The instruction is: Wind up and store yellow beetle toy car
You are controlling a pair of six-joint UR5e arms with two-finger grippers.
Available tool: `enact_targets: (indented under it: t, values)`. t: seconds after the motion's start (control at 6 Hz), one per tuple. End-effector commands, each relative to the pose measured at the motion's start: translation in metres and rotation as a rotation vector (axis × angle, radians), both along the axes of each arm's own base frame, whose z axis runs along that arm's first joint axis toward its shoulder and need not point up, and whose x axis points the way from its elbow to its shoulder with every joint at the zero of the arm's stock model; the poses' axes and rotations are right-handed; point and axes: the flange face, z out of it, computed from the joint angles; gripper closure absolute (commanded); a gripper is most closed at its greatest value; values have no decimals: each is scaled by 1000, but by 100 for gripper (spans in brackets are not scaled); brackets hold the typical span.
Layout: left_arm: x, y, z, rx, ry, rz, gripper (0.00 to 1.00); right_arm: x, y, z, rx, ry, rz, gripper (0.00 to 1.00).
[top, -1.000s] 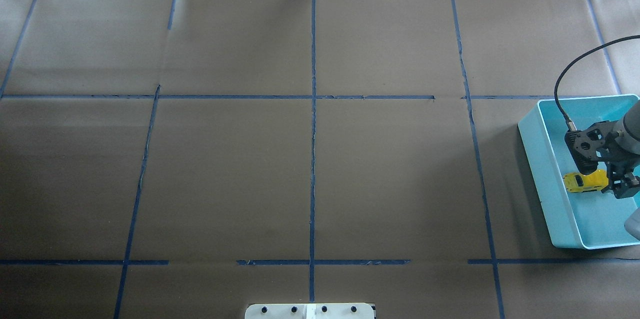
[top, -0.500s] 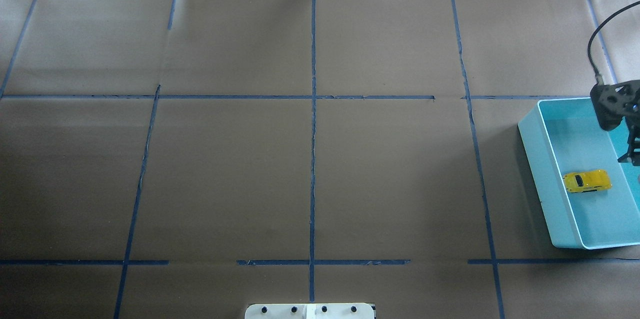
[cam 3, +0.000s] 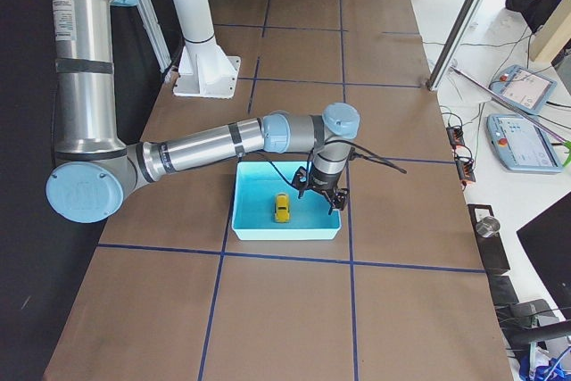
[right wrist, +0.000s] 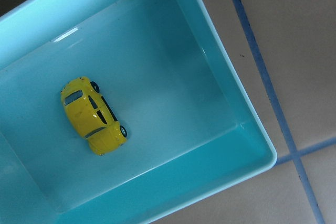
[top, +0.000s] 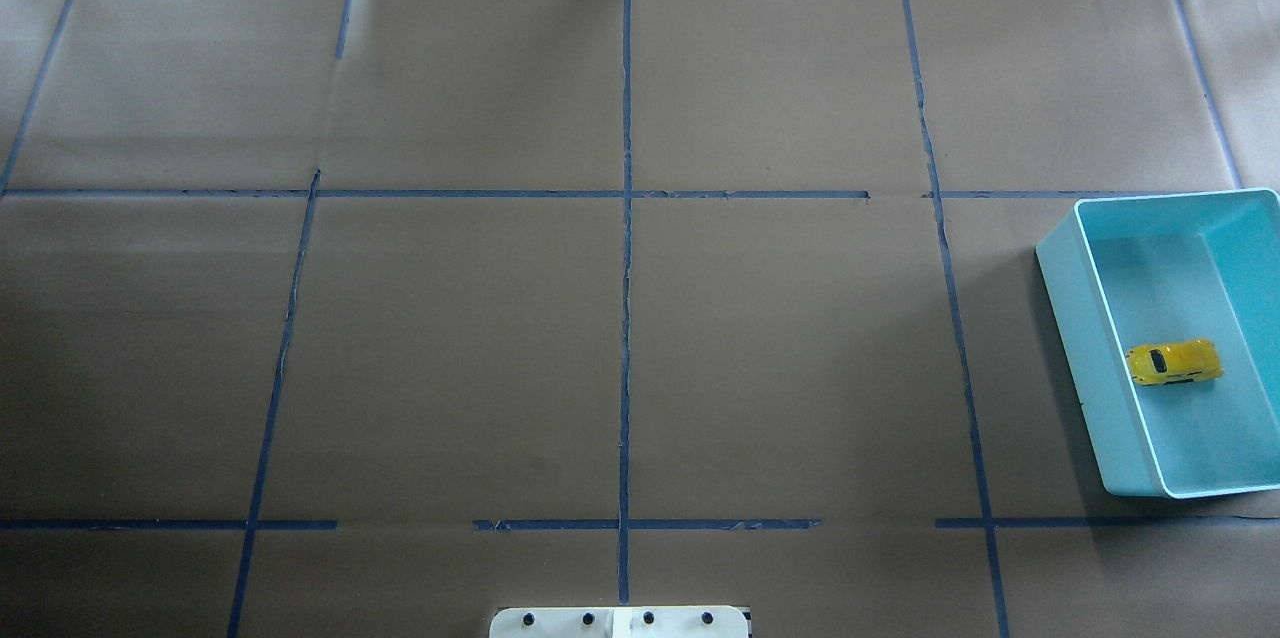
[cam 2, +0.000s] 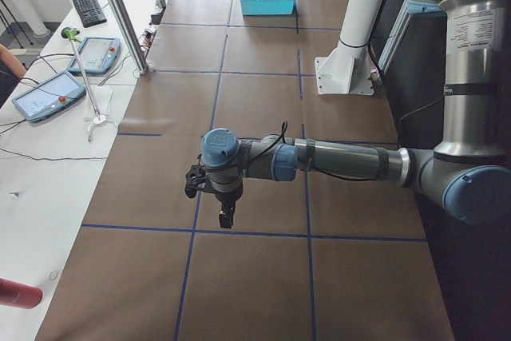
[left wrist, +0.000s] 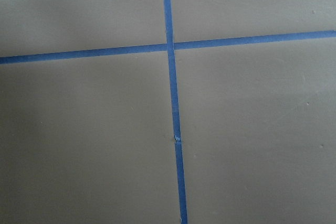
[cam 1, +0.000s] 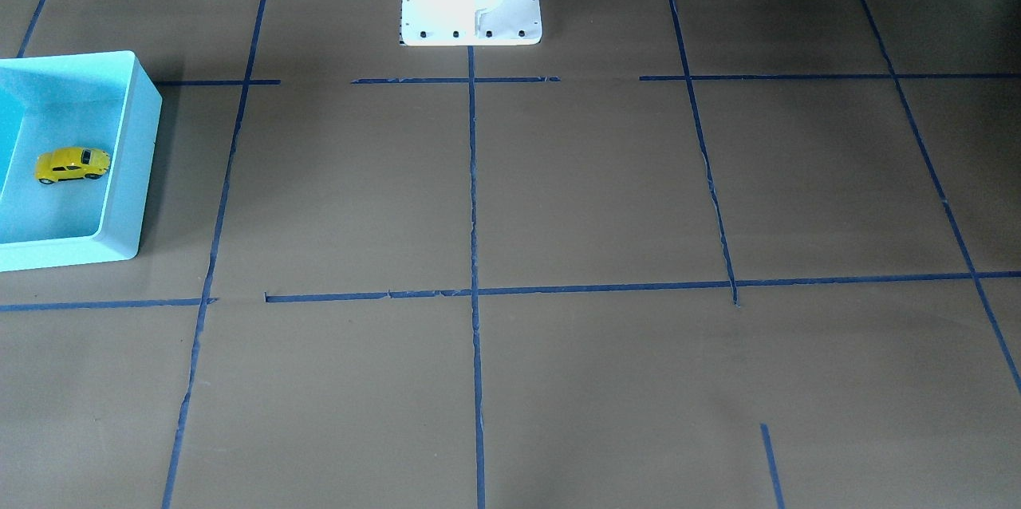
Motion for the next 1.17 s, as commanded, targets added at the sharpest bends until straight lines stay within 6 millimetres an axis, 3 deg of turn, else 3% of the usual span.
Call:
enact_targets:
  t: [0.0,0.33,0.5,0.67,0.83,1.0]
  values:
    - [0,0,0,1,0,0,0,57,16,39,-148,-18,193,0]
    - [1,-2,-3,5,0,-1,0,62,16,32,-594,-21,721,0]
    - [1,-2,-3,5,0,-1,0,61,16,31,-749,-9,891,0]
    - [1,-2,-2,2,0,-2,0,67,22,38,-769,-3,914,0]
    - [1,-2,-2,3,0,-1,0,78,41,54,-803,4,940,0]
    - [1,-2,-2,3,0,-1,0,89,49,54,-800,-6,962,0]
